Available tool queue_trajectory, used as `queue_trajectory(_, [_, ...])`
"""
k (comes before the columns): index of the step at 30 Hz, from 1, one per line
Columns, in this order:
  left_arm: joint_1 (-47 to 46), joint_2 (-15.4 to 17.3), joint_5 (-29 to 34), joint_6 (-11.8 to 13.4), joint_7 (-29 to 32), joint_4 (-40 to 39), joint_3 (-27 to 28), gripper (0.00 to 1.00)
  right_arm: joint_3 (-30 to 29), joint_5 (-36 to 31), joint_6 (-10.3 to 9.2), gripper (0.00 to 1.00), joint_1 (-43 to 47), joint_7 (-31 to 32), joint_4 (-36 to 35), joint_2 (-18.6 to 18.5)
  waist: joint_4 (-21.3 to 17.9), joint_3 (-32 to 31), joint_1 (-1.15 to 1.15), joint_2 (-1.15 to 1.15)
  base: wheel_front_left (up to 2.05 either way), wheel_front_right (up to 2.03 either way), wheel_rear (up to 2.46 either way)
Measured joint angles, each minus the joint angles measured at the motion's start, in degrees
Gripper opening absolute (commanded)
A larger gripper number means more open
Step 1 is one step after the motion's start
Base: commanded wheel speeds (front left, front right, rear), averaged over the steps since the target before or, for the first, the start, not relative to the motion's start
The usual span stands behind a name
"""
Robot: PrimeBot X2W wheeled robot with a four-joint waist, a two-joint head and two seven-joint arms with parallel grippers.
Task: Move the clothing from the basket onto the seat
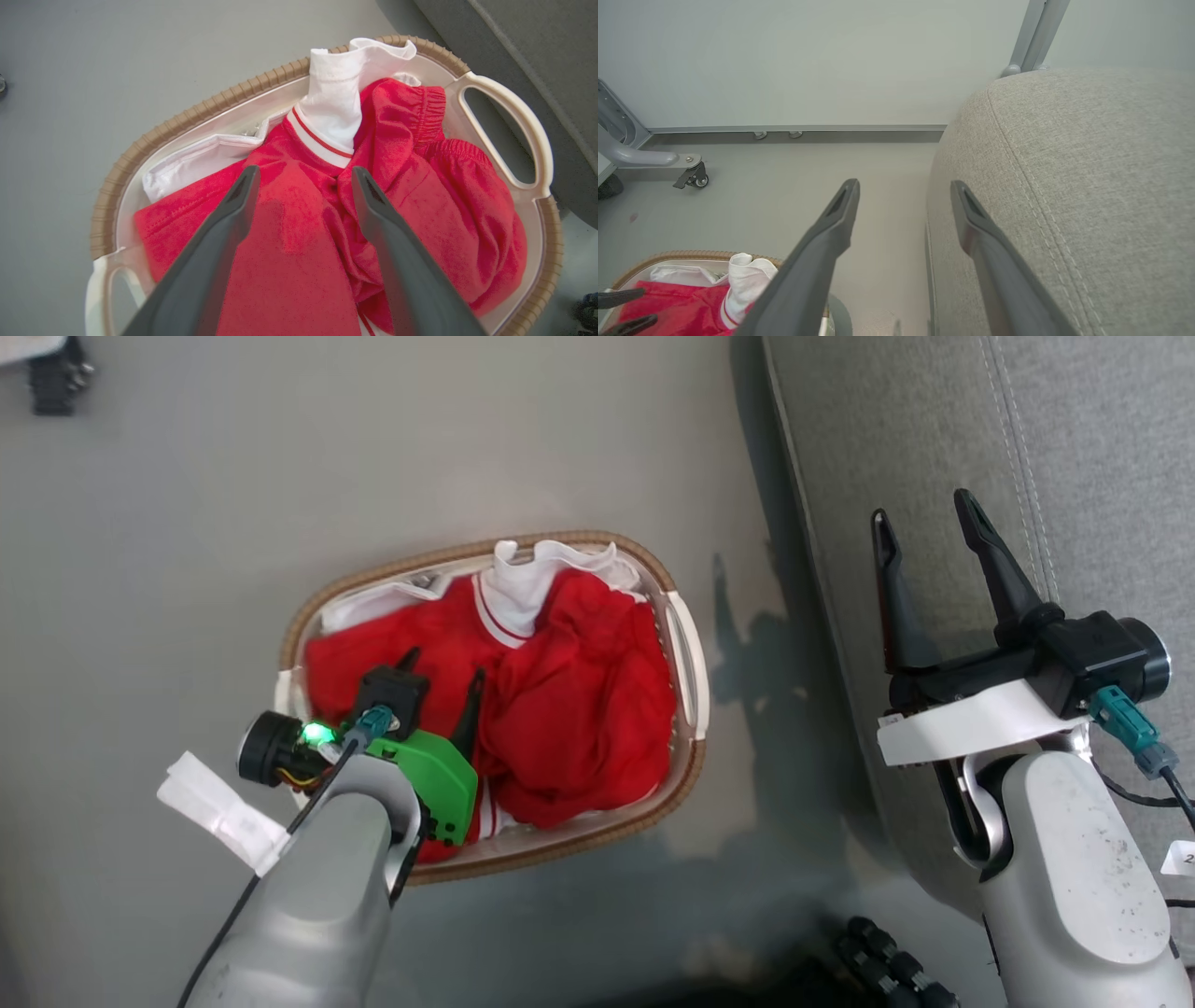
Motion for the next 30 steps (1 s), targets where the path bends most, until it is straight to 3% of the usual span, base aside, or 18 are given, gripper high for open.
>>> queue_trajectory(4, [-2.8,1.08,0.9,0.02,0.0,2.96,-0.67,1.0,0.88,1.27,0.0,1.0,-0.34,0.0,-0.4,-0.01,-1.96,3.18,0.0,0.0,0.0,0.0,0.0])
queue_trajectory(16, [-8.32,2.87,1.35,4.42,0.56,13.57,-0.65,1.0,2.61,3.48,0.0,1.0,-1.6,0.0,-0.87,0.01,-7.25,9.3,0.0,0.0,0.0,0.0,0.0])
queue_trajectory(17, [-8.49,2.8,1.11,4.85,1.03,14.15,-0.53,0.81,2.63,3.49,0.0,1.0,-1.62,0.0,-0.81,0.01,-7.49,9.46,0.0,0.0,0.0,0.0,0.0])
queue_trajectory(18, [-8.64,2.69,0.77,5.0,1.43,14.68,-0.41,0.38,2.65,3.53,0.0,1.0,-1.63,0.0,-0.71,0.01,-7.69,9.55,0.0,0.0,0.0,0.0,0.0])
queue_trajectory(20, [-8.65,2.56,0.65,5.36,2.37,15.32,-0.4,0.0,2.76,3.81,0.0,1.0,-1.64,0.0,-0.55,0.01,-7.82,9.43,0.0,0.0,0.0,0.0,0.0])
queue_trajectory(30, [-8.04,1.82,-1.04,4.76,1.79,16.55,-0.48,0.0,2.79,3.41,0.0,1.0,-1.54,0.0,0.23,0.02,-7.5,6.93,0.0,0.0,0.0,0.0,0.0])
